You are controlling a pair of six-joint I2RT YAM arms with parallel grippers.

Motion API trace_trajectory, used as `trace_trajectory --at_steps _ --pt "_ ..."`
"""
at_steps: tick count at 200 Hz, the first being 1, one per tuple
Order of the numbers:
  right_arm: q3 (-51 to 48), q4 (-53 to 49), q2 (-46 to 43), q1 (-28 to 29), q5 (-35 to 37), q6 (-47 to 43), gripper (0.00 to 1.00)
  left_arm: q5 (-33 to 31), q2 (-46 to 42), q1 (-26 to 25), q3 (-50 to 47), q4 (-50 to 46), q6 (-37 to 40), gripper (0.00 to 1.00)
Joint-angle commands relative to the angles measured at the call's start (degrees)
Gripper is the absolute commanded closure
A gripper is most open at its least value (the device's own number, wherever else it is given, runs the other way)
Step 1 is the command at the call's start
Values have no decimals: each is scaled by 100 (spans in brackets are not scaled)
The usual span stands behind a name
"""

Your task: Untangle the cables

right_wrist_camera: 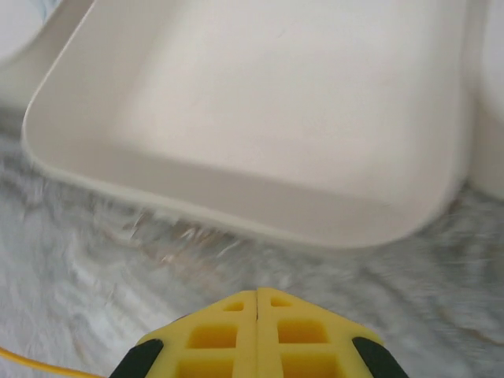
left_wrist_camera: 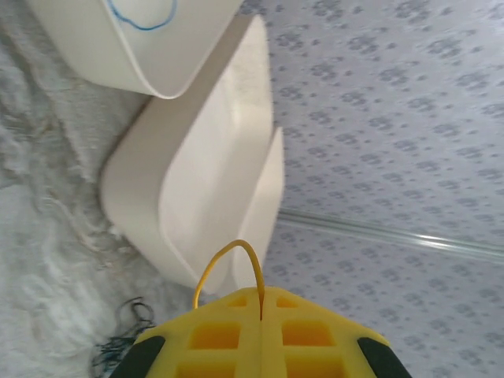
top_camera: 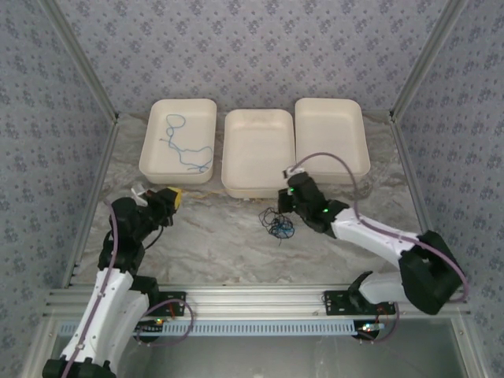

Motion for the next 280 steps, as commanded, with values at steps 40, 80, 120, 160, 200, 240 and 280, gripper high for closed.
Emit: trace_trajectory --at_steps 40,80,120,160,200,240,280 --pt "-844 1342 -1119 -1439 -1332 1605 100 -404 -181 7 -321 1506 -1653 100" --pt "-1519 2391 -1492 -1491 -900 2797 100 -807 -348 -134 -376 1778 -2305 100" --pt "-1393 2500 -1644 -1574 -691 3350 100 -843 -267 -415 -146 1388 -2183 100" --pt "-1047 2196 -1713 -1538 -607 3216 100 -1012 -67 -705 -179 1495 -2096 100" --pt "280 1179 -1170 -1400 -585 2035 100 -1446 967 -1534 543 839 -1235 100" --pt "2019 499 263 -1527 -741 1095 100 -1869 3152 -2286 1489 1387 -823 100" --pt "3538 179 1701 -1919 -1084 854 100 -2209 4860 -2622 2551 1384 -613 100"
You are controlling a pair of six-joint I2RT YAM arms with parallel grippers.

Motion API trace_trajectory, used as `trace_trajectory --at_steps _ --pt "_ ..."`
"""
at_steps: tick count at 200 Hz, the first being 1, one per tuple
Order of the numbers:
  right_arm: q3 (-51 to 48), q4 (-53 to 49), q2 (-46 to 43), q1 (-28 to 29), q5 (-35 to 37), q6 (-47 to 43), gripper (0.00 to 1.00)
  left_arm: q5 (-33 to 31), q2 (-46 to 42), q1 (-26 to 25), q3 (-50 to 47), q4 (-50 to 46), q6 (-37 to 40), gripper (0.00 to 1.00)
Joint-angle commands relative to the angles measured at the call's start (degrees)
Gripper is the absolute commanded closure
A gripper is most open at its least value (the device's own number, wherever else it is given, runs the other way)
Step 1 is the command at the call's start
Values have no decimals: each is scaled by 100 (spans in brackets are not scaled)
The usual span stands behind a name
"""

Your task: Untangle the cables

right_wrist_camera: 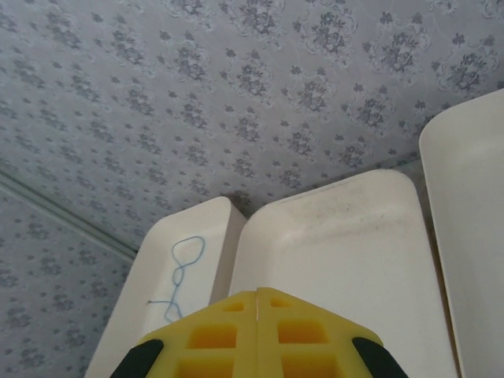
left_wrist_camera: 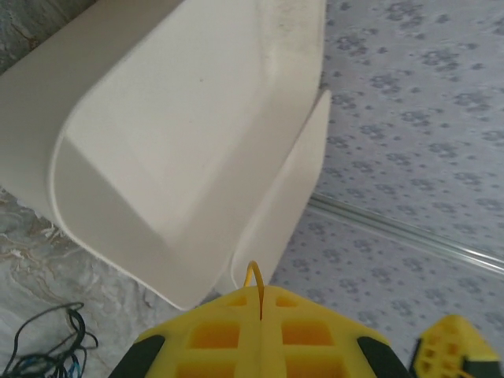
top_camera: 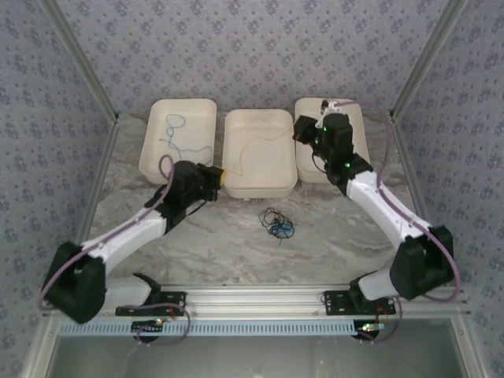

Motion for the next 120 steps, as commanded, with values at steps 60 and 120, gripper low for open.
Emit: trace_trajectory --at_steps 60,120 --pt "2577 -980 2684 -572 -452 -606 100 -769 2223 -494 2145 -1182 709 94" --pt "3797 -1635 3910 -491 -558 -989 100 -1262 2312 -605 2511 -2181 884 38"
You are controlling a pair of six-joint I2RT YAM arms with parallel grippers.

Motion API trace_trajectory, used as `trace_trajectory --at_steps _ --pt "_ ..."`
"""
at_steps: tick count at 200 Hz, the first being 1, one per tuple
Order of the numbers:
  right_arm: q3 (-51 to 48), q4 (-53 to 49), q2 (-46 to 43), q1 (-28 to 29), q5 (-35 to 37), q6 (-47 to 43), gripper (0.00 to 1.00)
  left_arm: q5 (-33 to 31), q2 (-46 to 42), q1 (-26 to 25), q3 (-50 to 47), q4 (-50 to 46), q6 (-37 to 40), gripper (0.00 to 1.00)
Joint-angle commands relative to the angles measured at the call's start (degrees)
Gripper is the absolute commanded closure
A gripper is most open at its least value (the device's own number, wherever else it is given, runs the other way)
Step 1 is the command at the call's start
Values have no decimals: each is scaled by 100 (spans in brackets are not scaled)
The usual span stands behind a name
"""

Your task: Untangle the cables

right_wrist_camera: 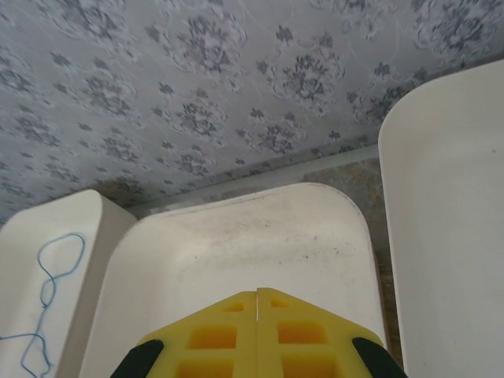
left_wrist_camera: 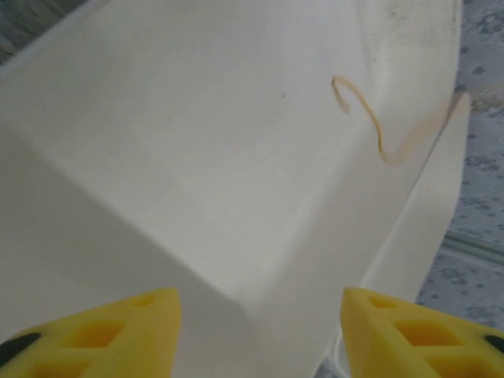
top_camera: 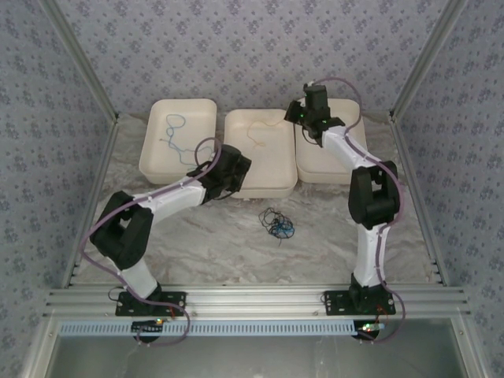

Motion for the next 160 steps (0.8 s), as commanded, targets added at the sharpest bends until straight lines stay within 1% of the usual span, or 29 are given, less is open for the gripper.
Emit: trace_trajectory --at_steps 1,12,22,43,73,97,115,140,151,160 --pt "490 -468 238 56 -117 -321 100 -319 -64 3 352 -681 258 38" --pt "560 -532 300 65 -120 -354 100 -410 -193 -24 395 -852 320 37" --pt "652 -636 376 65 -145 -363 100 -456 -304 -51 406 -936 352 34" --pt "793 -772 507 97 -240 -431 100 -343 -497 -74 436 -1175 343 34" --pt "1043 -1077 662 203 -150 -577 100 -729 -1082 -231 173 -1269 272 34" --pt "1033 -1225 669 250 -155 -554 100 -935 -1577 -279 45 -1408 389 35" --pt "824 -1224 518 380 -159 -631 100 -1118 -1932 -292 -12 -1579 566 35" --pt "199 -983 101 642 61 -711 100 -1314 -2386 -296 -163 -1729 817 35" --pt "-19 -1010 -54 786 267 -747 100 -1351 -2567 -298 -236 -1787 882 35" --pt "-177 -1071 -157 877 455 -785 92 -1379 -2698 -295 -313 -1823 918 35"
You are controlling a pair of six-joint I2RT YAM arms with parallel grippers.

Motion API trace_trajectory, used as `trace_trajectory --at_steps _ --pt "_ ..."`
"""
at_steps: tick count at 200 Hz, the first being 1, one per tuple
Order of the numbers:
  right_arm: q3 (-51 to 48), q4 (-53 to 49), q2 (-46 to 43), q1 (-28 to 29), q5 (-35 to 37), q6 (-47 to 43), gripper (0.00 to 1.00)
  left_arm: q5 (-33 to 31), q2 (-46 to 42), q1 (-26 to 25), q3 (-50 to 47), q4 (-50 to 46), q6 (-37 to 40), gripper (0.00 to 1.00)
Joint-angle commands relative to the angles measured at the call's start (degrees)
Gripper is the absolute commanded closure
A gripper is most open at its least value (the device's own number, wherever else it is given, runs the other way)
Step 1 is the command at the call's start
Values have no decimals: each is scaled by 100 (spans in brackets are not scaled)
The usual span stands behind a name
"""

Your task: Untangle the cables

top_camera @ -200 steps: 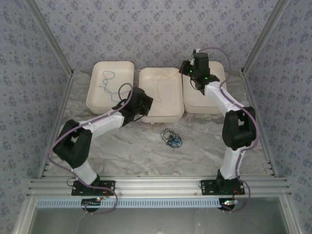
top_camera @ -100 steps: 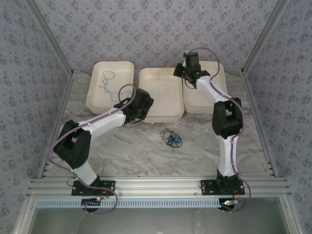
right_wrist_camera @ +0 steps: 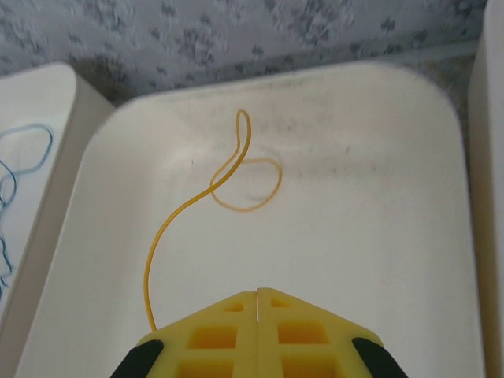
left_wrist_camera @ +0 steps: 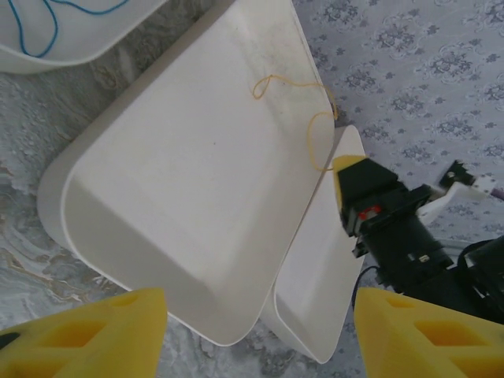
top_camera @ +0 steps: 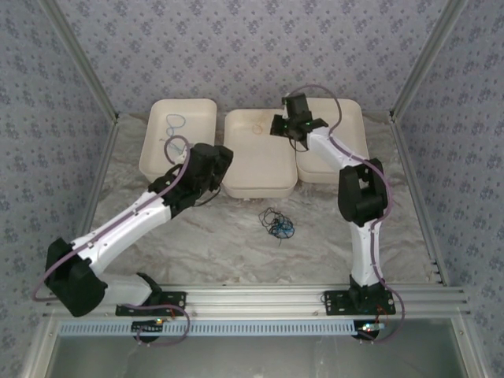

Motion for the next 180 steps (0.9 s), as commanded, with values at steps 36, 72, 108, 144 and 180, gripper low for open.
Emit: trace_trajectory --at_steps 36,72,108,144,180 --pt "-1049 -56 -925 641 980 -230 64 -246 -635 -6 -409 -374 459 35" --pt "-1471 -51 -1721 948 1560 -327 52 -167 -794 -7 -383 -657 774 35" --pt "-2184 10 -2790 1108 1804 -486 58 257 -836 -17 -326 -793 1444 41" --pt "-3710 -353 -4162 1335 1965 -275 60 1162 -733 -239 -759 -601 2185 56" --pt "-5530 -685 -5606 1723 2006 508 57 1556 -541 -806 -1744 468 2373 60"
